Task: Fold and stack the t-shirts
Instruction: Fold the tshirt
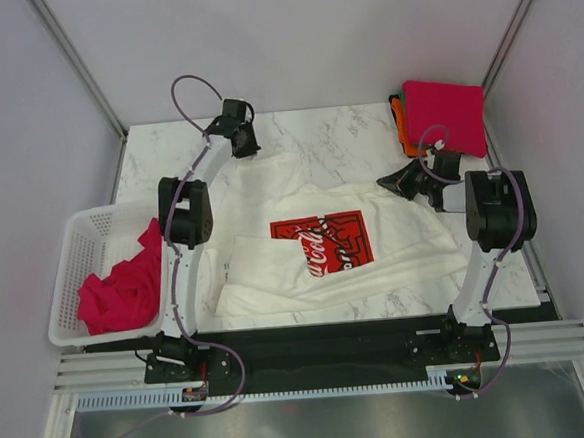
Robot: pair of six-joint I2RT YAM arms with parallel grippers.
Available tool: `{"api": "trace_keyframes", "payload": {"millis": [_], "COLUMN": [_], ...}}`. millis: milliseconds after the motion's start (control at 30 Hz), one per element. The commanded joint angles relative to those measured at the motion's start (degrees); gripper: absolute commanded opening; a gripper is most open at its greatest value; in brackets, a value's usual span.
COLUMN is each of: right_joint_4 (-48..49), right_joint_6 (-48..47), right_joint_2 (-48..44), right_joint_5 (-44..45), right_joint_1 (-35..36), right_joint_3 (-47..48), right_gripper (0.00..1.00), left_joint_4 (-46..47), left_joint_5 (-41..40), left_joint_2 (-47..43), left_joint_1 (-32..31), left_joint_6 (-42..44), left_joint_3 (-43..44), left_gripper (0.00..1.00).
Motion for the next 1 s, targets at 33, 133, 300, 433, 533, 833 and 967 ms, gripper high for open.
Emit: {"api": "trace_keyframes", "payload": {"millis": [33, 133, 300, 433, 533, 833, 967], "right_joint_4": [-18.1, -28.2, -38.8, -42.8, -45.3, -47.4, -48.9], "right_joint_6": [-9.7, -14.6, -18.6, -20.8, -22.4, -22.6, -22.3], "right_joint_2": [-8.7, -12.3, -18.7, -21.8, -24.3, -27.9, -28.1], "right_joint_5": [1.0, 3.2, 7.2, 9.0, 9.8, 7.4, 9.7], "right_joint_1": [0.0, 0.0, 0.0, 0.0, -0.3, -6.6, -6.9], "right_joint_3": [6.6, 9.6, 9.7, 8.1, 6.1, 2.4, 1.8], "right_gripper": [0.00, 0.00, 0.00, 0.00, 0.00, 0.00, 0.00], "left_joint_4": [0.5, 0.6, 1.3, 2.0, 2.4, 3.8, 3.9], "left_joint_5": [-2.4, -3.0, -2.9, -2.4, -2.5, -2.2, -1.2], "left_joint_2": [-15.5, -21.7, -32.5, -38.8, -45.4, -66.4, -73.4], "left_joint_1": [-0.3, -0.3, -0.3, -0.4, -0.4, -0.4, -0.4], "left_joint_6": [0.9, 0.0, -1.9, -2.6, -3.4, -7.0, -8.4], "left_joint_3": [-7.6, -13.9, -24.7, -32.5, -39.4, -60.9, -68.8], "left_gripper": [0.02, 0.02, 0.02, 0.02, 0.02, 0.02, 0.02]}}
